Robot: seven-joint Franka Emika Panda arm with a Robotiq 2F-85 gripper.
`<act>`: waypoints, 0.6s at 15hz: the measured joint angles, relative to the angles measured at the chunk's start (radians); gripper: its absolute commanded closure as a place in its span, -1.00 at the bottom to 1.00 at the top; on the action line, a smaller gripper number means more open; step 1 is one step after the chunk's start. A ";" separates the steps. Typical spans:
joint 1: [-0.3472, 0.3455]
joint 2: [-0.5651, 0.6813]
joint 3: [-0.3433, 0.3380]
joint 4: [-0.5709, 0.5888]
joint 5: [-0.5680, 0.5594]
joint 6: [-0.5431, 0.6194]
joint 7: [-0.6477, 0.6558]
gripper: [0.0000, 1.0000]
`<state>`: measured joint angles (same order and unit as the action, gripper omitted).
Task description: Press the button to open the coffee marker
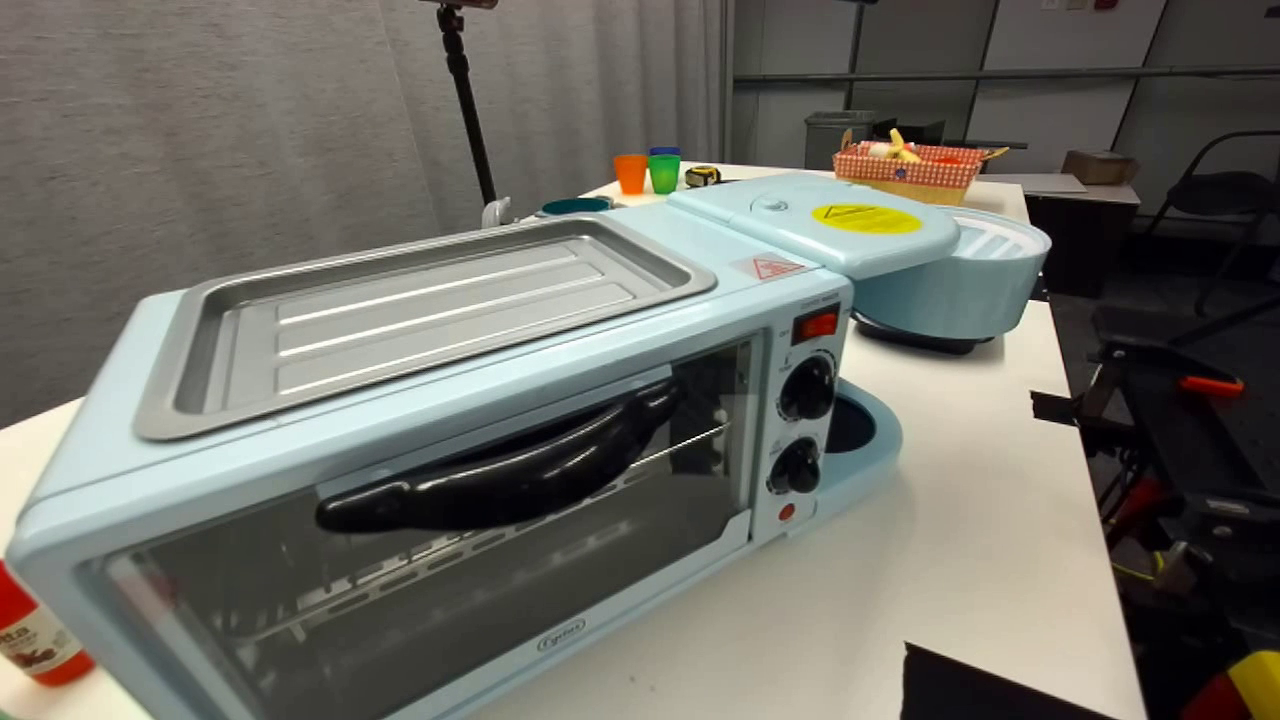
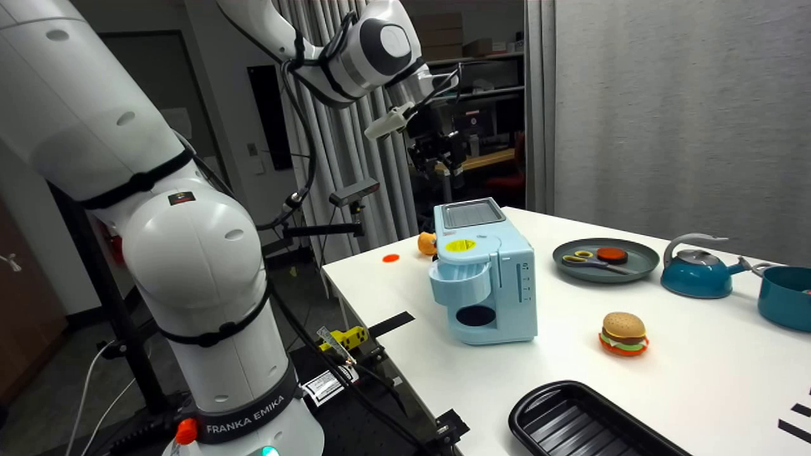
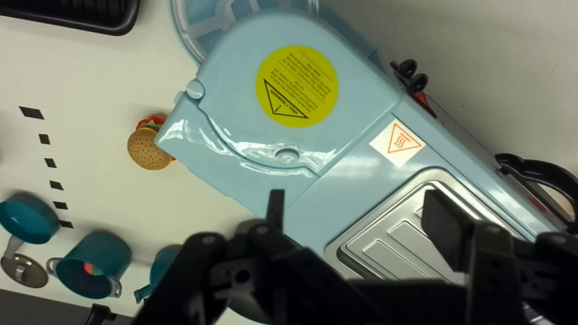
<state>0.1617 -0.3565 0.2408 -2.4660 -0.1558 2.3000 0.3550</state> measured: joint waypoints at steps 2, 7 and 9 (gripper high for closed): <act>-0.001 -0.002 0.006 0.000 -0.010 0.000 0.013 -1.00; -0.005 -0.009 0.021 -0.003 -0.031 0.000 0.049 -1.00; -0.005 -0.018 0.026 -0.006 -0.033 0.000 0.065 -1.00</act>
<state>0.1564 -0.3750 0.2669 -2.4715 -0.1892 2.2999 0.4201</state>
